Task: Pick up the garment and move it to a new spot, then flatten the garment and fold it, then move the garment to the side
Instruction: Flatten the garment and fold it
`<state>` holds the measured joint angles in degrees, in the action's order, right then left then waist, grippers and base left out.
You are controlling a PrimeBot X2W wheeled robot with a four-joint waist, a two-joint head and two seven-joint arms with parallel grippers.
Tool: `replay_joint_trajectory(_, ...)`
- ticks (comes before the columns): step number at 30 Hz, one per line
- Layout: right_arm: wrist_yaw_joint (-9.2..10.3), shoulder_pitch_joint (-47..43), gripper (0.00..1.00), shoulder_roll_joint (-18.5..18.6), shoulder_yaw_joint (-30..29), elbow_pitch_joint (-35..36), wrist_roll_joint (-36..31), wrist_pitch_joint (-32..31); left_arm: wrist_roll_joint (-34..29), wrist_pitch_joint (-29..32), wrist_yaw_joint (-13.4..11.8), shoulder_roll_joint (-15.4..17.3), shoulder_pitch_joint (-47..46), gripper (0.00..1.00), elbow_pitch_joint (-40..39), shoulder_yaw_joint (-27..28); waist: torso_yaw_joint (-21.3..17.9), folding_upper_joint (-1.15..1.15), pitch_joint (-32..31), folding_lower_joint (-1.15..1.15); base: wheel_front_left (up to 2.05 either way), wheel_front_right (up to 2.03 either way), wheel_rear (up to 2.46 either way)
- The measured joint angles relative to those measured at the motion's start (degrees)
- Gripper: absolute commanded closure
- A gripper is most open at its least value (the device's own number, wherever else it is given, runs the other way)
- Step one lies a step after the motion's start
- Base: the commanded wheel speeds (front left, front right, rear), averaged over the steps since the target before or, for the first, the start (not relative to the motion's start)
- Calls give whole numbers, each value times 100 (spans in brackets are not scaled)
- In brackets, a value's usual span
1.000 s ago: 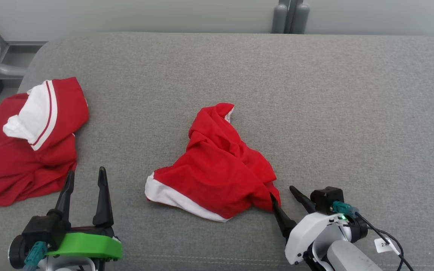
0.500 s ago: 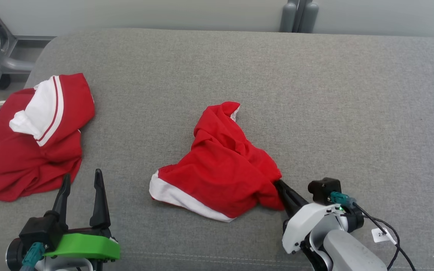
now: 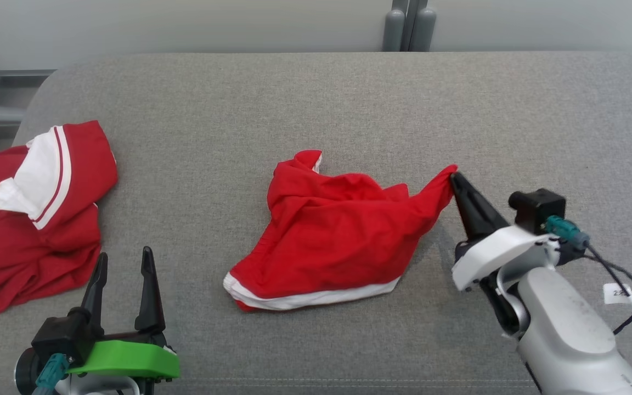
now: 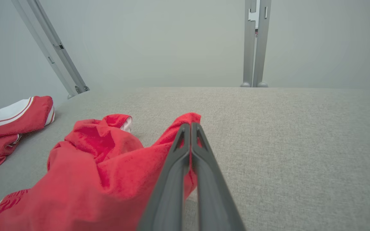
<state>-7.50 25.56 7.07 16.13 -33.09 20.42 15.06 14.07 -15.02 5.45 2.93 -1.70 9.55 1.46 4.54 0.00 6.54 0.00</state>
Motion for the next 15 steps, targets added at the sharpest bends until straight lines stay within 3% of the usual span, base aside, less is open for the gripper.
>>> replay_joint_trajectory(9, 0, 263, 100, 323, -544, 659, -276, -634, 86, 0, -51, -2, 14, 0, 12, -148, 56, 0, -100, 0, 0, 0, 0)
replay_joint_trajectory(15, 0, 708, 100, 314, -420, 283, -365, -896, 105, 0, -59, -2, 6, 0, 24, -218, 154, 0, -48, 0, 0, 0, 0)
